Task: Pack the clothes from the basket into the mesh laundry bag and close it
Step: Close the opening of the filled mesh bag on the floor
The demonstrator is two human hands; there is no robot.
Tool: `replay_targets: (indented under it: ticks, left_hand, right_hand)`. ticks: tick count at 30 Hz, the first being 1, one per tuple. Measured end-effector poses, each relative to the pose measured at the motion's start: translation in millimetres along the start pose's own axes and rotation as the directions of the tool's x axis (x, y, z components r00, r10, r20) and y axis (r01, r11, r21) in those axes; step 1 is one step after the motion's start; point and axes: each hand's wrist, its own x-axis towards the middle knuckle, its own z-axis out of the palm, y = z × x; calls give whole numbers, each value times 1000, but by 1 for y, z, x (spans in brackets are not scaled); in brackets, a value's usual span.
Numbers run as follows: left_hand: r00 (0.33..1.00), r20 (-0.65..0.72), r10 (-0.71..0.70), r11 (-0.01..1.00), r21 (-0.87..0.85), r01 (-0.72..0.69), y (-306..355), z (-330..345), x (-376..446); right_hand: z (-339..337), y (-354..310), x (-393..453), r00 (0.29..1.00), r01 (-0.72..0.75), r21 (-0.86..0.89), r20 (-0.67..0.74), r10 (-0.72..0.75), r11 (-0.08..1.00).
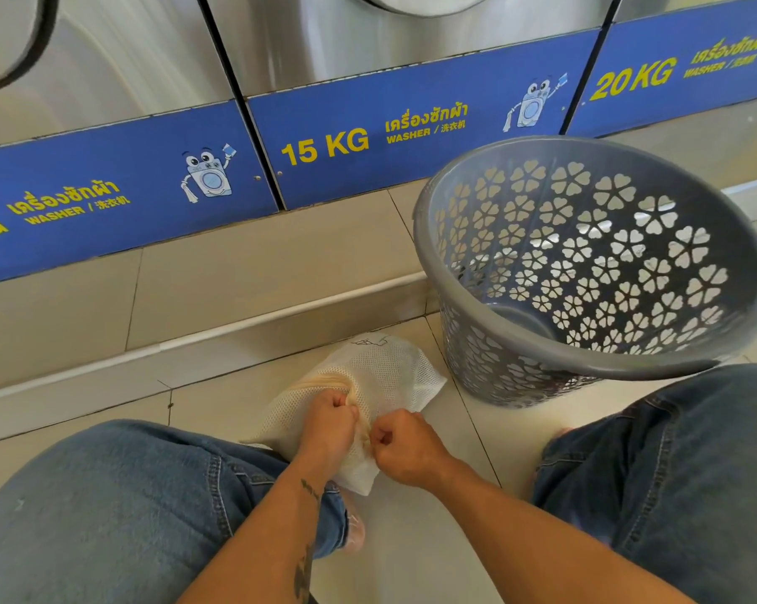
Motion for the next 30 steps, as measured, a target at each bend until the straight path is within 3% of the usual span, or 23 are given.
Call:
replay_targets:
  ticks: [7,14,19,23,30]
  left_hand:
    - [977,171,-125,978,-143,150,4,0,6]
    - [958,262,-116,958,-227,178,8,-3,3]
    - [916,384,-116,941,-253,226,13,-7,-4]
    - [905,424,-27,987,-134,92,15,-5,-8]
    - [927,373,29,1000,-22,-22,19,-5,-15]
  right_hand:
    - [-4,11,3,997,-30,158,-65,41,987]
    - [-3,5,7,985,-131,281,-72,157,951]
    - [-16,5,12,960,-245,535,15,281,809]
    - [-23,11,16,924,-338,645,91,370,685]
    - [-26,4,24,924,-315,693,69,376,648]
